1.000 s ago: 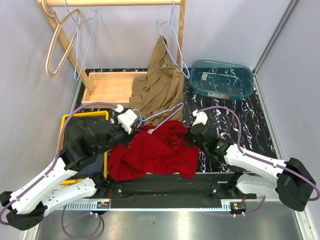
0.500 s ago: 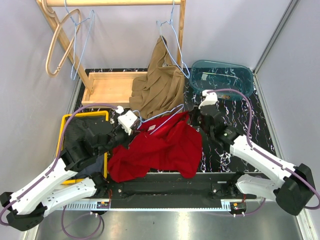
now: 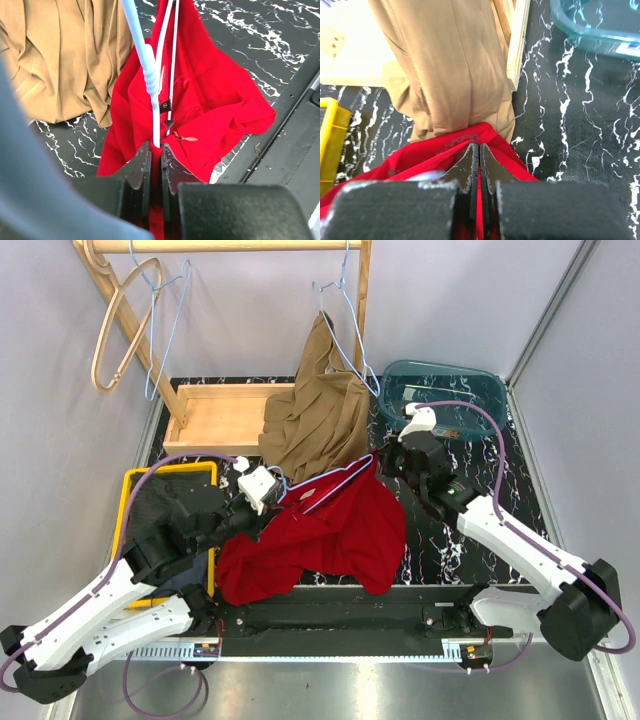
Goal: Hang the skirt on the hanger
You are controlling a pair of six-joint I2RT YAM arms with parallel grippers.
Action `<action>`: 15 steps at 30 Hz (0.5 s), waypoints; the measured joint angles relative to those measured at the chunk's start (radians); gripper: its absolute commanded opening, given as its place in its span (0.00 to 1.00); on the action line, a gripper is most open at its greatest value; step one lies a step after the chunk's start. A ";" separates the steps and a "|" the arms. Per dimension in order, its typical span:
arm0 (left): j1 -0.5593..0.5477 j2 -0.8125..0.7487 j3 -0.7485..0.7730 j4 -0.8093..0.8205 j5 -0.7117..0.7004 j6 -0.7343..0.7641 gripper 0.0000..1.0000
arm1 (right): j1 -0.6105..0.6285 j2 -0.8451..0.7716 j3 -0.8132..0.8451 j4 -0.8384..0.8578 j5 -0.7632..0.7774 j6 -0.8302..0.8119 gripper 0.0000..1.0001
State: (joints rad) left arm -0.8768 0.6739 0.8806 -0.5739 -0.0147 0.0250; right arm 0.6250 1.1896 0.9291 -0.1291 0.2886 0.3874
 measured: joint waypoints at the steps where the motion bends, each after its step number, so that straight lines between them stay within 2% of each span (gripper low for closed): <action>1: 0.000 0.003 0.000 0.000 -0.005 0.000 0.00 | 0.000 -0.013 0.006 -0.010 -0.002 -0.001 0.00; 15: -0.001 0.175 0.045 -0.002 -0.054 0.004 0.00 | -0.009 -0.198 0.095 -0.183 -0.091 -0.028 0.00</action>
State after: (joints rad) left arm -0.8780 0.8486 0.9257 -0.5762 -0.0685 0.0292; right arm 0.6159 0.9913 1.0241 -0.3119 0.1978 0.3592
